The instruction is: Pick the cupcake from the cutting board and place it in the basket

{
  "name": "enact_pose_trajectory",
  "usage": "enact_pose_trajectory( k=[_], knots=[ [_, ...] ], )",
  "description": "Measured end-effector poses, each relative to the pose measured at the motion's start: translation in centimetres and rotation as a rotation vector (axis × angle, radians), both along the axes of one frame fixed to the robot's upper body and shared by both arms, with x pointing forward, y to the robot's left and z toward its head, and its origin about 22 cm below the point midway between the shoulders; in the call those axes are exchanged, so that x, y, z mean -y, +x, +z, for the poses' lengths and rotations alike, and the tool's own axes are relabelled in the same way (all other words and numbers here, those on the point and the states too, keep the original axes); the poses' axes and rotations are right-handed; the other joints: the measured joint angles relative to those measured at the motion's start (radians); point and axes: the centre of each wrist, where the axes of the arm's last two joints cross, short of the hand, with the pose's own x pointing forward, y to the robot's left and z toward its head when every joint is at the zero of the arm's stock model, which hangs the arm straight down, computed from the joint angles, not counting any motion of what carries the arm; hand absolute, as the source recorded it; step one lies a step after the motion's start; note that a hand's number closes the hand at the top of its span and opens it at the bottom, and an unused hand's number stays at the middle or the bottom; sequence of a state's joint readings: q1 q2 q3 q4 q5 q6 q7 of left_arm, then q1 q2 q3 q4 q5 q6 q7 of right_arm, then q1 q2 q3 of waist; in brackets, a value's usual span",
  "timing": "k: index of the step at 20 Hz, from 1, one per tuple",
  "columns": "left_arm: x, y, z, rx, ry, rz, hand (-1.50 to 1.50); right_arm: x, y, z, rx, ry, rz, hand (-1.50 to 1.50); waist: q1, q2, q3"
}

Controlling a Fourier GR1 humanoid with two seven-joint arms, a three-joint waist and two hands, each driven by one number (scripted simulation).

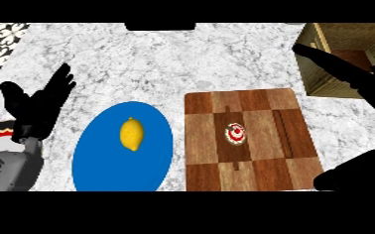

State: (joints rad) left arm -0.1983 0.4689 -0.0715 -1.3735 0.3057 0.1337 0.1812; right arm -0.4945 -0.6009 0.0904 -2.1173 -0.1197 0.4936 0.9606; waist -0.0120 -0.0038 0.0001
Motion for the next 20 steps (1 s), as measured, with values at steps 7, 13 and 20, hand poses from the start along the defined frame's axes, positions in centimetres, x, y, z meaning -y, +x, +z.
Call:
enact_pose_trajectory(
  k=[7,13,20],
  knots=[
    [0.2,-0.3,0.3,0.005,0.004,-0.013,0.0,-0.4,-1.2,-5.6,0.021,0.029,-0.05,-1.5,0.011,0.003,0.0],
    [0.3,-0.2,-0.4,0.003,-0.004,-0.014,0.0,-1.8,0.0,-10.8,0.054,0.089,-0.077,-1.5,0.015,0.005,0.0],
    [0.6,0.3,-0.3,0.01,-0.002,-0.017,0.0,-4.2,1.8,-16.1,0.044,0.113,-0.094,-1.5,0.015,0.005,0.0]
  ],
)
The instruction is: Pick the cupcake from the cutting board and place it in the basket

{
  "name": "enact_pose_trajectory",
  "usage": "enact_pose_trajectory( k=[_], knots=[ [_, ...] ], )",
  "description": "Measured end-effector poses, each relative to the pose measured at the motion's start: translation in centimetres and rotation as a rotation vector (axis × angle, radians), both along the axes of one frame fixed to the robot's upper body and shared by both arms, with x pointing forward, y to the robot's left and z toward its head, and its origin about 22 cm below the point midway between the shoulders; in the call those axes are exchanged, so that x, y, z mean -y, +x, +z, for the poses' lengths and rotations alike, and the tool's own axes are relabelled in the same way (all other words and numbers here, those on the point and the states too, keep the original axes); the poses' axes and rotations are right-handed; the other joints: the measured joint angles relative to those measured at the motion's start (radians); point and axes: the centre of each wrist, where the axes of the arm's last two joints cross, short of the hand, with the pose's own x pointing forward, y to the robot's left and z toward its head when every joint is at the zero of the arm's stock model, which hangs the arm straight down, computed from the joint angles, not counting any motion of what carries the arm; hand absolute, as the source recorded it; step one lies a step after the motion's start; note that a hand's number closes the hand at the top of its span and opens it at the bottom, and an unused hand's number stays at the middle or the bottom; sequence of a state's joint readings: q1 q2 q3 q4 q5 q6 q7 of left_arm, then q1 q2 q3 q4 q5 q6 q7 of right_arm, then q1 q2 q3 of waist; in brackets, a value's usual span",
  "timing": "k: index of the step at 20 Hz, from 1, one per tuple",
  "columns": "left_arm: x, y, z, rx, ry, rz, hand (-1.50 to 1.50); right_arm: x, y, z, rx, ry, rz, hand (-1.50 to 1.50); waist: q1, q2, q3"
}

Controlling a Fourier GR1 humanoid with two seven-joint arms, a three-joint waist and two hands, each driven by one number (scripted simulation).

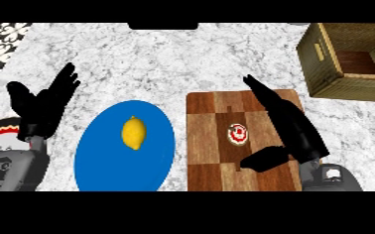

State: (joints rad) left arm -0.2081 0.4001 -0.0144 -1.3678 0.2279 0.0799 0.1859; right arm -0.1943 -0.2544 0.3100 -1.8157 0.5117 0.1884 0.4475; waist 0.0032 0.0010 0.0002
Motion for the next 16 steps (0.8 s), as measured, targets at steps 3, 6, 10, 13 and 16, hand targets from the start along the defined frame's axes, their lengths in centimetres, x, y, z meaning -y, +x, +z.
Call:
enact_pose_trajectory(
  k=[3,6,10,13,16],
  knots=[
    [-0.3,-0.1,0.2,-0.001,-0.001,0.0,0.0,-0.7,0.8,-1.7,-0.039,-0.031,0.004,-1.5,0.001,0.0,0.0],
    [-0.5,-0.4,0.3,0.002,0.006,0.0,0.0,-0.7,1.2,-2.5,-0.077,-0.062,0.008,-1.5,0.0,-0.001,0.0],
    [0.0,-0.2,0.0,-0.001,0.003,0.005,0.0,-0.2,2.2,-3.5,-0.105,-0.097,0.016,-1.5,-0.001,-0.001,0.0],
    [0.0,-0.2,-0.1,0.002,0.005,0.005,0.0,0.4,2.4,-3.8,-0.102,-0.1,0.024,-1.5,-0.002,-0.001,0.0],
    [0.1,-0.5,0.2,0.001,0.005,0.007,0.0,0.7,1.6,-4.1,-0.104,-0.095,0.031,-1.5,-0.003,-0.001,0.0]
  ],
)
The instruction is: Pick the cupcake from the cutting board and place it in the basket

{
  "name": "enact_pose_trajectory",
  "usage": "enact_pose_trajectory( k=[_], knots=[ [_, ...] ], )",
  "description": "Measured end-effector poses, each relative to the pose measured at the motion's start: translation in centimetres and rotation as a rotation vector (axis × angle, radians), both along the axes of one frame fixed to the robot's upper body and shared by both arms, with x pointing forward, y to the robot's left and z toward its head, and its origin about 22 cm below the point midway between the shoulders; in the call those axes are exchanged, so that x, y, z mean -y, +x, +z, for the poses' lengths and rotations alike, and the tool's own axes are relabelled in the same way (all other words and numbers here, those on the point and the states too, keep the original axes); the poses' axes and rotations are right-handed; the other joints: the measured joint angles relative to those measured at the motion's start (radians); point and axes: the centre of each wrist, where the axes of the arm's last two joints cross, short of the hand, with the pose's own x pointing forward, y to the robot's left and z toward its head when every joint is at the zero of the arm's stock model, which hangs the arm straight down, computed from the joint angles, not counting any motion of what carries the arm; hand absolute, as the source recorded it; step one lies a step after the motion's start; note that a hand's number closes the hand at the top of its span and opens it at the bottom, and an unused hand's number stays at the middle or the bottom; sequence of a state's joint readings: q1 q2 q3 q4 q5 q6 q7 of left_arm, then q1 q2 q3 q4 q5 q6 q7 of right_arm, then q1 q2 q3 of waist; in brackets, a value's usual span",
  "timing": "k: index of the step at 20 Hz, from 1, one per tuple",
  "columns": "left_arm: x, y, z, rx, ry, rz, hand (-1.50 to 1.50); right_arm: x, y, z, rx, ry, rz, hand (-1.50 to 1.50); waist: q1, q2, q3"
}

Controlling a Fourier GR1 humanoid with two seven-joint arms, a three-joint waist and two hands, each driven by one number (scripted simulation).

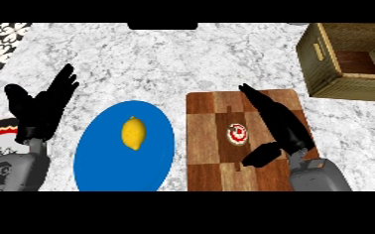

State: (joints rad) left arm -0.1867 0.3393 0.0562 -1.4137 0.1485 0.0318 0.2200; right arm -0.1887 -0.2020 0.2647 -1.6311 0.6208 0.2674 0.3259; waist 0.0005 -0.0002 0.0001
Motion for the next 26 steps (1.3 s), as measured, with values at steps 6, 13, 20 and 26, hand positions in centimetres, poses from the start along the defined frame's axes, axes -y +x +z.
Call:
enact_pose_trajectory(
  k=[6,13,20,26],
  knots=[
    [-0.1,0.0,-0.3,-0.002,0.0,-0.003,0.0,1.2,-0.5,-0.3,-0.009,0.043,0.046,-1.5,-0.001,0.0,0.0],
    [-0.6,-0.5,-0.3,-0.004,0.0,-0.005,0.0,0.1,-1.5,-1.4,0.002,0.039,0.067,-1.5,0.0,0.0,0.0],
    [-1.0,-0.2,-0.2,0.002,-0.001,-0.001,0.0,-0.9,-0.9,-2.5,-0.005,-0.029,0.046,-1.5,0.0,0.0,0.0],
    [-1.0,-0.2,-0.1,0.0,0.006,-0.001,0.0,-1.8,-1.2,-4.1,-0.009,-0.114,0.082,1.5,0.001,0.0,0.0]
  ],
)
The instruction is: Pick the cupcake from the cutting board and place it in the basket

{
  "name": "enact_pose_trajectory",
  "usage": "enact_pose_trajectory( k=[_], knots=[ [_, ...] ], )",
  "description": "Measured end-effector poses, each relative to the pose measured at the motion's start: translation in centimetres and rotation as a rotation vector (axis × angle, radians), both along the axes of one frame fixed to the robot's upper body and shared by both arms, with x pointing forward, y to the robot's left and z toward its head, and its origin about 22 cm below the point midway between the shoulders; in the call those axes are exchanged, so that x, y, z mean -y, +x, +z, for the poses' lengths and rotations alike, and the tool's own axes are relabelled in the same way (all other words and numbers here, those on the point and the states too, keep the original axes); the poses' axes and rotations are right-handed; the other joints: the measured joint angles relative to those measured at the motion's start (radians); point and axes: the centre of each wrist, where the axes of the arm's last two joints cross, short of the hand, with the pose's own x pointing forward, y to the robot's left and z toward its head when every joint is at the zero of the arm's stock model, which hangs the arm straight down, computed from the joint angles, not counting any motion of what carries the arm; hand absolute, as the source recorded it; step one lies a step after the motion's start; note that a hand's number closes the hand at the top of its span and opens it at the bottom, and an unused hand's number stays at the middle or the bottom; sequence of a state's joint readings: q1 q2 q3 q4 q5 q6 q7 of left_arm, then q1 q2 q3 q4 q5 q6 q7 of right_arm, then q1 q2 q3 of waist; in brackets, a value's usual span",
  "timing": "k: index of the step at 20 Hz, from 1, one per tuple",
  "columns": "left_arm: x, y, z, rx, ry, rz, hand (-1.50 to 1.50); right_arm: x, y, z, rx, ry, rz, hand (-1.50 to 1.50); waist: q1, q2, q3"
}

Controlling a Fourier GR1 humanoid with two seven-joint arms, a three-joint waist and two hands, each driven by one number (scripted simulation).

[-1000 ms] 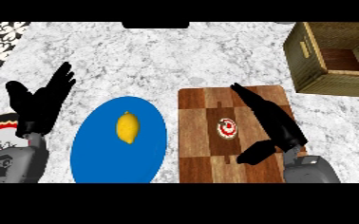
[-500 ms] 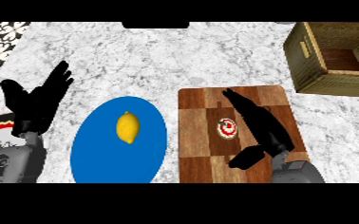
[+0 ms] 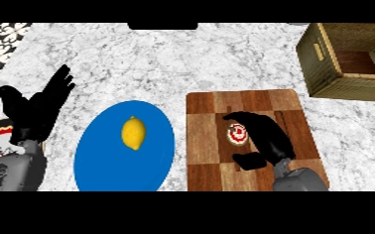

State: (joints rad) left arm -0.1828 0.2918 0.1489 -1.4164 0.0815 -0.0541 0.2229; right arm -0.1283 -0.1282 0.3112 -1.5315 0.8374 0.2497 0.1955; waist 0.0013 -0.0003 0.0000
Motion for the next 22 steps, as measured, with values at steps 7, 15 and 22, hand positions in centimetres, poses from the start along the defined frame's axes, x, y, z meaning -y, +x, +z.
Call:
enact_pose_trajectory(
  k=[7,15,22],
  knots=[
    [0.4,0.4,-0.3,-0.004,-0.007,0.001,0.0,-0.9,1.1,-1.4,0.023,-0.044,0.042,1.5,-0.001,-0.003,-0.002],
    [0.5,0.3,-0.4,-0.007,-0.011,0.014,0.0,0.3,-3.0,-0.8,0.013,-0.072,0.117,1.5,-0.011,-0.005,-0.001],
    [-0.2,-0.1,-0.2,-0.004,-0.006,0.027,0.0,3.2,-11.3,3.6,-0.002,-0.03,0.214,1.5,-0.024,-0.006,-0.001]
  ],
)
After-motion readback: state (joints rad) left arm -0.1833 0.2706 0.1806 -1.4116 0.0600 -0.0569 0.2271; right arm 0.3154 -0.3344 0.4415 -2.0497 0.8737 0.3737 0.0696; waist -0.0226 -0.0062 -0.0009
